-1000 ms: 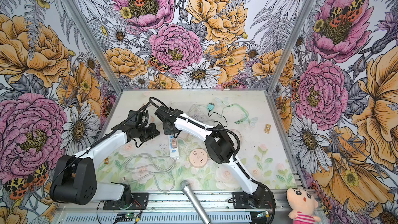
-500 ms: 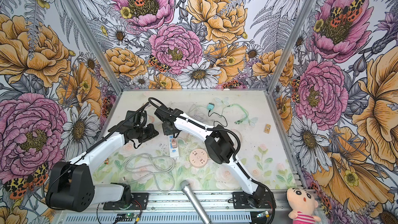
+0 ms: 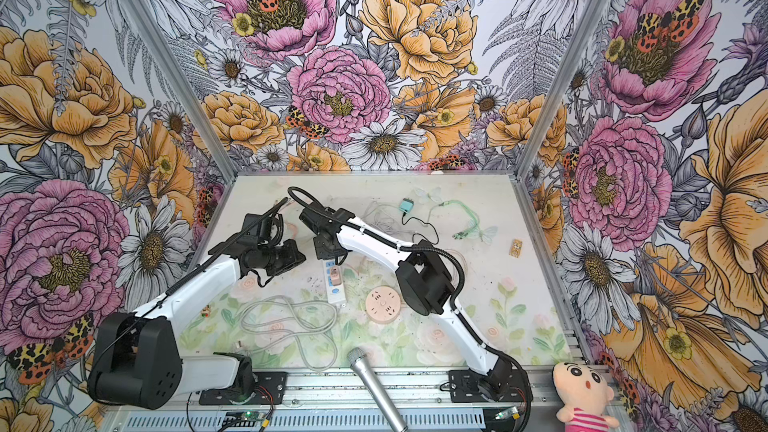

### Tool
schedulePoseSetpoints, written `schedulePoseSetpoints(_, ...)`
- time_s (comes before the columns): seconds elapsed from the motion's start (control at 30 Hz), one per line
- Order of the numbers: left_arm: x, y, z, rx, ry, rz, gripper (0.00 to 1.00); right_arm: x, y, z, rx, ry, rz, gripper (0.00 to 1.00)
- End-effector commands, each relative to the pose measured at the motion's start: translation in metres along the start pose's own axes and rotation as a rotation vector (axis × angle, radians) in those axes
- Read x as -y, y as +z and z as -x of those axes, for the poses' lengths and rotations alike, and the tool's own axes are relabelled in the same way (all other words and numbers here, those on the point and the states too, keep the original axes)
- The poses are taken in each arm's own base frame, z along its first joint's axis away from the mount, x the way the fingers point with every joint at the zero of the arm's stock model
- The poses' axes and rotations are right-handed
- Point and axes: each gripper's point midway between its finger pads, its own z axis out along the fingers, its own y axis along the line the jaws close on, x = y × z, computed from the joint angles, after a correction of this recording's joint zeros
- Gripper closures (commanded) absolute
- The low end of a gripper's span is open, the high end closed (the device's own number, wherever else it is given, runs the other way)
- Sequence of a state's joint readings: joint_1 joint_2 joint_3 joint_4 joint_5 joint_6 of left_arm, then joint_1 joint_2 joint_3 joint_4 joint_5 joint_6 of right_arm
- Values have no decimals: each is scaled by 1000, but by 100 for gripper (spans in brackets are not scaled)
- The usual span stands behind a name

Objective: Insert the plug
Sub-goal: 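Press the green brick down into the socket with the right gripper, then open the right gripper and lift it off the plugged-in green brick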

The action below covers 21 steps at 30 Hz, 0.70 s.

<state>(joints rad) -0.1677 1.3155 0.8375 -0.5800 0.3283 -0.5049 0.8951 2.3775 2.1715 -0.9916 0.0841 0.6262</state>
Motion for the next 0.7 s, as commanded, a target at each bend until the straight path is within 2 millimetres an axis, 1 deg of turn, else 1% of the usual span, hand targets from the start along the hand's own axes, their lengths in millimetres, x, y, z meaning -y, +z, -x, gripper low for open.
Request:
schedulePoseSetpoints(0.0,1,-4,7,23,20,3,89,4,17,-13,-63,-19,-6,73)
schedulePoseSetpoints(0.13,3,-8,9,40,22,-1,88,-1,-1,-4,-22,-46,9,65)
schedulePoseSetpoints(0.23,6,-12,10,49,20,-11,88,-3,-14,6,14,-67,19,62)
schedulePoseSetpoints(0.33,7,-15,10,56,19,-17,88,-5,-21,10,24,-77,35,61)
schedulePoseSetpoints(0.47,8,-21,9,62,20,-15,88,-6,-25,8,16,-85,55,61)
schedulePoseSetpoints(0.57,8,-26,8,68,22,-15,88,-9,-26,0,-27,-105,106,59)
schedulePoseSetpoints(0.63,10,-30,8,75,25,-15,88,-5,-27,-6,-51,-117,123,48)
schedulePoseSetpoints(0.67,9,-32,7,77,24,-12,88,-2,-28,-7,-53,-120,117,47)
